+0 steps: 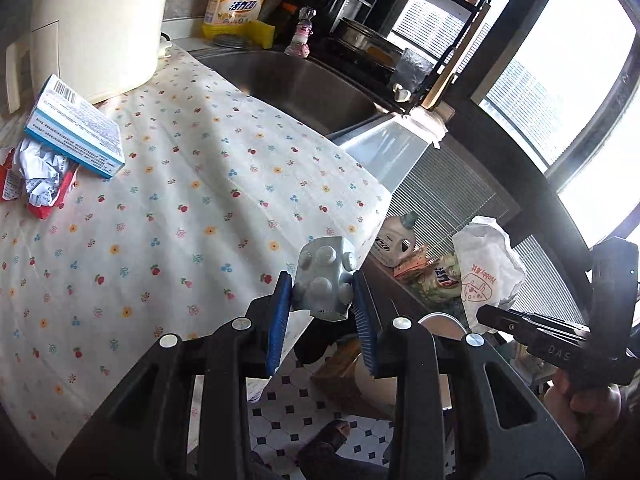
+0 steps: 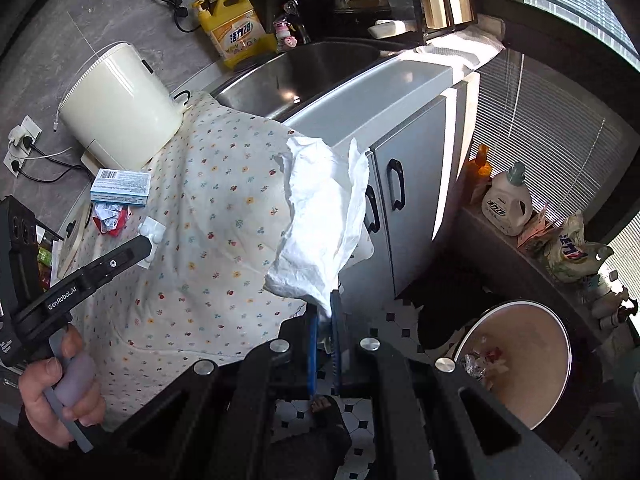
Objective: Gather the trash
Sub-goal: 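Carry the block and bag to the white bin and open both tools over it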
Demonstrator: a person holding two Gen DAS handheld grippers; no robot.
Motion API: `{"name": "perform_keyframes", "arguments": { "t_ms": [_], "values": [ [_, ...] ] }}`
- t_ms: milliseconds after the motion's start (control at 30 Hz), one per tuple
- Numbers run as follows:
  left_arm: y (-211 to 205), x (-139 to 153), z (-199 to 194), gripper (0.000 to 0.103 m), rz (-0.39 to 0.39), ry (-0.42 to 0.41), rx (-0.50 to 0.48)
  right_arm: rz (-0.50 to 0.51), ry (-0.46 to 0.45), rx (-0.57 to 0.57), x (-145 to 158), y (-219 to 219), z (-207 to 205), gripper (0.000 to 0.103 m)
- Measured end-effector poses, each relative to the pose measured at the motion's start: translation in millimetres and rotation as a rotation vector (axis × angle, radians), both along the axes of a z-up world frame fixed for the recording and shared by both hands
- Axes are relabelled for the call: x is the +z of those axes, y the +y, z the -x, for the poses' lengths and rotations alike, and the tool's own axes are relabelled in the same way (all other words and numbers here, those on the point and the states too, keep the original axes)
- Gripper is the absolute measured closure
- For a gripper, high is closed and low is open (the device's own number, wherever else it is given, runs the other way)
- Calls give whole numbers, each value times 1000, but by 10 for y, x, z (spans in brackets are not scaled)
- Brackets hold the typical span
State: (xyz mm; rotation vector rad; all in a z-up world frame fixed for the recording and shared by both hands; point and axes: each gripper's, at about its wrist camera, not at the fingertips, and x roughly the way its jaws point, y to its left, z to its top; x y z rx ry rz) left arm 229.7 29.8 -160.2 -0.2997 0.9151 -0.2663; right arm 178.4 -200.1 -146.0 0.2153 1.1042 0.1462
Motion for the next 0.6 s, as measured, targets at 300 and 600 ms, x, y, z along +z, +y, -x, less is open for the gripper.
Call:
{"name": "perform_keyframes", "arguments": {
  "t_ms": [300,600],
  "values": [
    [-1046,-56,-96,72,1,15,-193,23,38,-208,-108,-988,491,94],
    [-1930,-188,-32,72,-3,50,-327,37,101,-333,-333,-1728,890,93]
  ]
}}
